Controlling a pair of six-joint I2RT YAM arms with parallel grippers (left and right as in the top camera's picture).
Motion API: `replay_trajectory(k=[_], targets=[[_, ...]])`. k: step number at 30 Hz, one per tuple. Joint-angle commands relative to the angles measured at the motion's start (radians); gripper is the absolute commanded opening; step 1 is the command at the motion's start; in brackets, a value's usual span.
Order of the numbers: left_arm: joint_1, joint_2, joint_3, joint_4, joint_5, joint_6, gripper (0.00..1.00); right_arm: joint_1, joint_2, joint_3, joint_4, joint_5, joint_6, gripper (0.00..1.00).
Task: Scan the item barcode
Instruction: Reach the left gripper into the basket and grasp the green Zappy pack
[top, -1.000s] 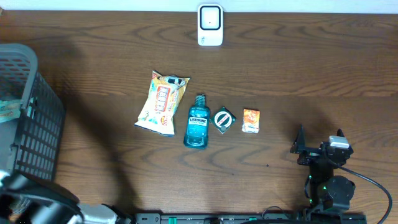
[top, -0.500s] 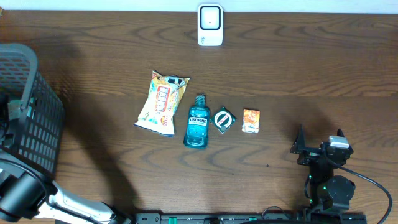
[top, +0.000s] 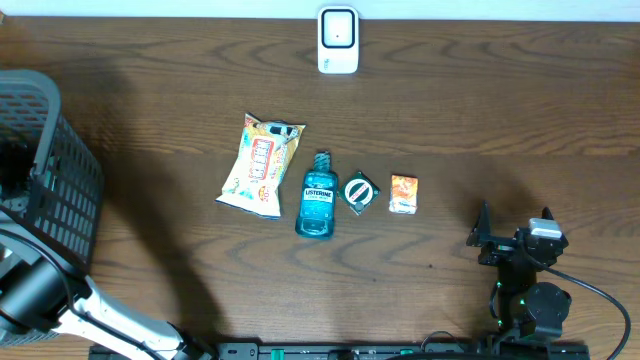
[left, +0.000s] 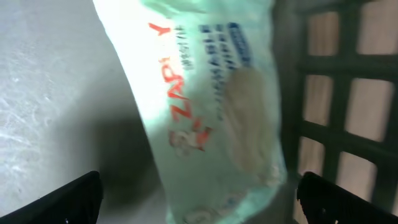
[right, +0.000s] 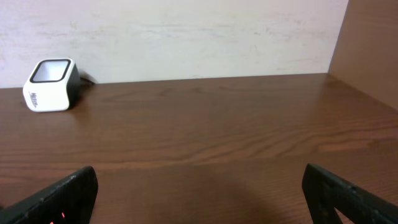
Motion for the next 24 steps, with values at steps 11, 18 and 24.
replay_trajectory(k=[11,18,24], targets=[[0.002,0.09,0.003,0.025,-0.058,0.021,0.98,-0.002,-0.007,-0.002,-0.004,-0.005,-0.008,0.99],[0.002,0.164,0.0,0.011,-0.05,0.076,0.7,-0.002,-0.007,-0.002,-0.004,-0.005,-0.008,0.99],[0.003,0.182,0.0,-0.045,-0.043,0.101,0.08,-0.002,-0.007,-0.002,-0.004,-0.005,-0.008,0.99]])
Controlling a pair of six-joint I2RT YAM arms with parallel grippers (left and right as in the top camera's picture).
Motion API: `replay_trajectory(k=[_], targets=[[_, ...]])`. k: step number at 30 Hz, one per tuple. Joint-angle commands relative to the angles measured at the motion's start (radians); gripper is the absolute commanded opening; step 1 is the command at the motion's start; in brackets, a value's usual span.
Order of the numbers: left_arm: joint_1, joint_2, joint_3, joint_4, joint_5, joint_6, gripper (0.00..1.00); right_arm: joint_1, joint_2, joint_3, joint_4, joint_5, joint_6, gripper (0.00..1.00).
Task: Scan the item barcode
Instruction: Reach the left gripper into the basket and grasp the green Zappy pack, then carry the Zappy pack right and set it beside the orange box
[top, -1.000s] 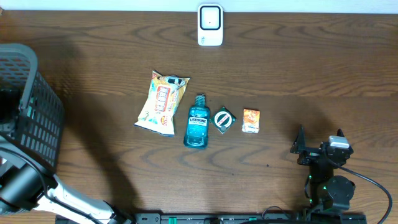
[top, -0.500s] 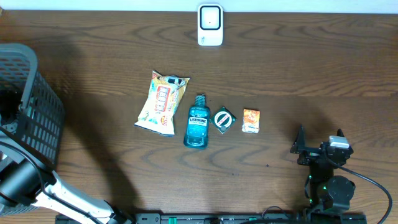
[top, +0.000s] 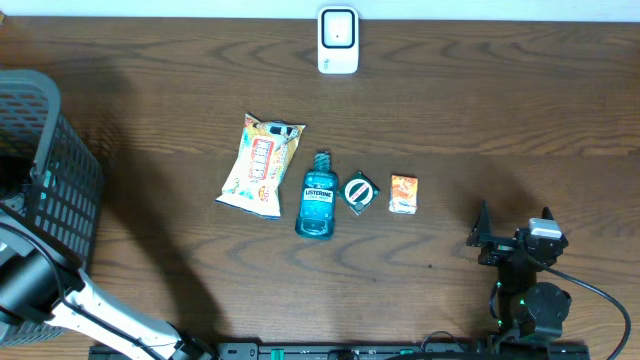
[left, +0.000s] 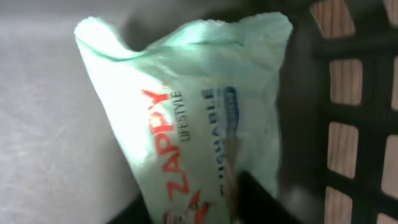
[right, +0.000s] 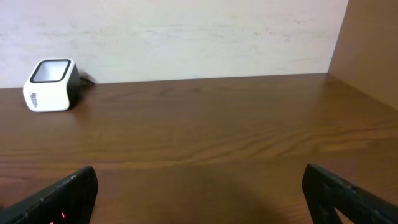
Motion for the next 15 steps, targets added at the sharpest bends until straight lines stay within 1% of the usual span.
replay_trajectory(k=[1,4,8,13,15], targets=[[-0.006,0.097,-0.058,-0.071,-0.007,0.034,0.07,-0.002,-0.007,-0.002,-0.004,-0.005,-0.007,0.99],[-0.002,0.054,-0.056,-0.094,-0.007,0.041,0.07,-0.002,-0.007,-0.002,-0.004,-0.005,-0.007,0.99],[0.018,-0.083,-0.055,-0.122,-0.007,0.04,0.07,-0.002,-0.007,-0.002,-0.004,-0.005,-0.007,0.99],[0.048,-0.294,-0.055,-0.156,-0.006,0.03,0.07,-0.002,-0.007,-0.002,-0.004,-0.005,-0.007,0.99],[0.064,-0.392,-0.055,-0.177,-0.006,-0.007,0.07,-0.002,-0.007,-0.002,-0.004,-0.005,-0.007,0.99]])
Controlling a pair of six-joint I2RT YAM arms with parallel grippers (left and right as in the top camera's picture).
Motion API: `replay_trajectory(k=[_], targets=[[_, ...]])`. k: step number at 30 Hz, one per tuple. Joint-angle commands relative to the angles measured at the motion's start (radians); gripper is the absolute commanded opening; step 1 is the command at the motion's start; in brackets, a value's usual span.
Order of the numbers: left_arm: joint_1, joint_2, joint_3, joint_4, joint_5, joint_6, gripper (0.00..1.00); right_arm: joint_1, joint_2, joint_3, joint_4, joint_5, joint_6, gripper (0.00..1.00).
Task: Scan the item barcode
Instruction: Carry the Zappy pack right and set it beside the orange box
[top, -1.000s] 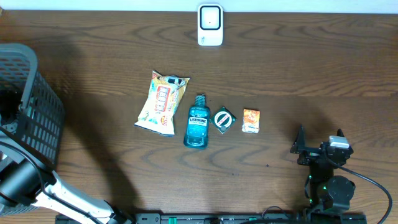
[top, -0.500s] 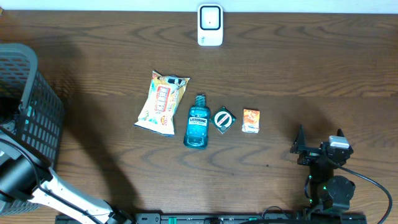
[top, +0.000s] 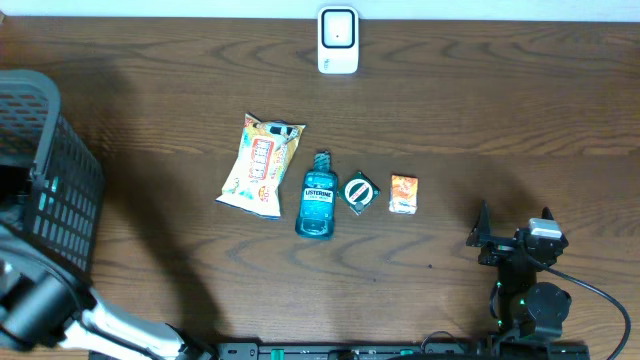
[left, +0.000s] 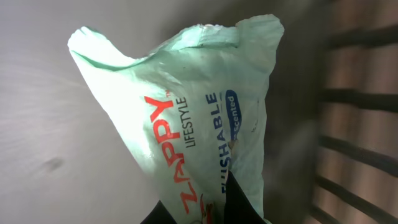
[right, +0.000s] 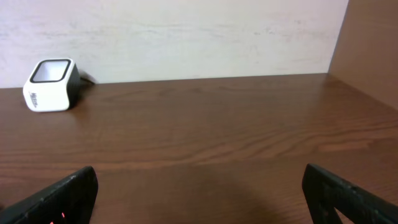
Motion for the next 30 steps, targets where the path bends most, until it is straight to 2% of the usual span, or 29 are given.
replay_trajectory(k=[1,5,7,11,14,18,21,26,30], targets=[[0.036,-0.243,0.016,-0.016,-0.011,-0.051,0.07,-0.002,-0.007,-0.002,-0.004,-0.005,-0.008,0.99],[0.056,-0.414,0.016,-0.011,0.056,-0.112,0.07,-0.002,-0.007,-0.002,-0.004,-0.005,-0.008,0.99],[0.056,-0.505,0.016,-0.01,0.14,-0.136,0.07,-0.002,-0.007,-0.002,-0.004,-0.005,-0.008,0.99],[0.009,-0.635,0.016,-0.016,0.343,-0.114,0.07,-0.002,-0.007,-0.002,-0.004,-0.005,-0.008,0.99],[-0.095,-0.707,0.016,-0.035,0.446,-0.057,0.07,-0.002,-0.007,-0.002,-0.004,-0.005,-0.008,0.99],[-0.334,-0.761,0.016,-0.064,0.451,0.022,0.07,-0.002,-0.007,-0.002,-0.004,-0.005,-0.008,0.99],[-0.537,-0.759,0.016,-0.062,0.401,0.03,0.07,-0.002,-0.007,-0.002,-0.004,-0.005,-0.008,0.99],[-0.891,-0.688,0.016,-0.054,0.201,0.031,0.07,-0.002,-0.007,-0.002,-0.004,-0.005,-0.008,0.99],[-1.115,-0.58,0.016,0.012,0.153,0.031,0.07,-0.002,-0.007,-0.002,-0.004,-0.005,-0.008,0.99]])
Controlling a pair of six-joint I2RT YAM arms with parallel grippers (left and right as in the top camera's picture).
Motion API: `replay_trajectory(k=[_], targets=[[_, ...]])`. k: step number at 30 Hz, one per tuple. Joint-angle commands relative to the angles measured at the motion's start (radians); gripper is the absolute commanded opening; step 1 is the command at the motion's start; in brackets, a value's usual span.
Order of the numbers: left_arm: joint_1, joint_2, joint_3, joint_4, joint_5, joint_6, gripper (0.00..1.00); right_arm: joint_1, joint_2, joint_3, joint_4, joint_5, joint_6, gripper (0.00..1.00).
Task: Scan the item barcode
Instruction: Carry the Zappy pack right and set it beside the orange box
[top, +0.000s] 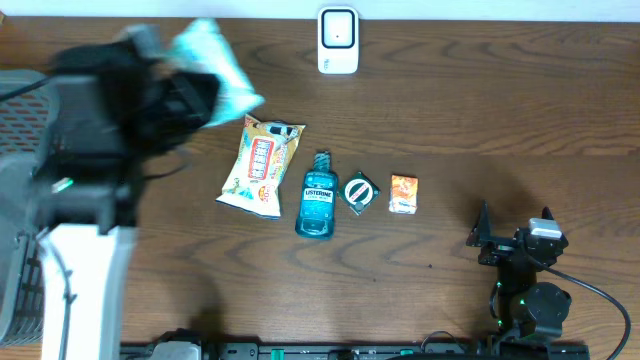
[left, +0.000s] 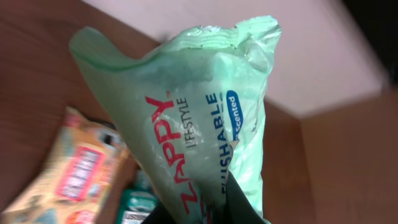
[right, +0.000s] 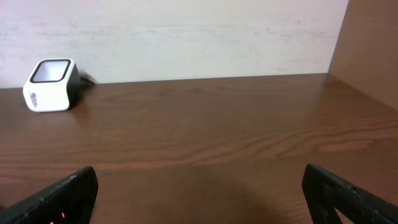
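Observation:
A pale green "Zappy Lifestyle" wipes pack (left: 186, 106) hangs in the air with my left gripper (left: 208, 208) shut on its lower end. In the overhead view the green pack (top: 215, 62) shows blurred above the table's back left, beside the left arm (top: 110, 110). The white barcode scanner (top: 338, 40) stands at the back edge, to the right of the pack; it also shows as the scanner (right: 51, 84) in the right wrist view. My right gripper (right: 199, 199) rests open at the front right, nothing between its fingers (right: 65, 193).
A yellow snack packet (top: 260, 165), a blue Listerine bottle (top: 318, 196), a small round black item (top: 360, 191) and a small orange packet (top: 403, 193) lie in a row mid-table. A dark mesh basket (top: 18, 300) sits at the left edge.
My left gripper, which held the green pack inside the basket, now holds it high over the table's back left, above the snack packet and bottle. The right arm has not moved.
My left gripper was open around the green pack inside the basket. Then it was shut on the pack's lower end there, and stayed so. Now the pack is out of the basket and over the table, left of the scanner. The right gripper stayed parked open.

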Motion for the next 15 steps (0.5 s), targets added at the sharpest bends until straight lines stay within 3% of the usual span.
replay_trajectory(k=[1,7,15], targets=[[-0.179,0.109,0.01,0.063,-0.083,0.022,0.07,-0.002,-0.007,-0.002,-0.004,-0.005,-0.007,0.99],[-0.394,0.312,0.01,0.267,-0.082,0.019,0.07,-0.002,-0.007,-0.002,-0.004,-0.005,-0.007,0.99],[-0.592,0.569,0.01,0.53,-0.082,-0.142,0.07,-0.002,-0.007,-0.002,-0.004,-0.005,-0.007,0.99]])
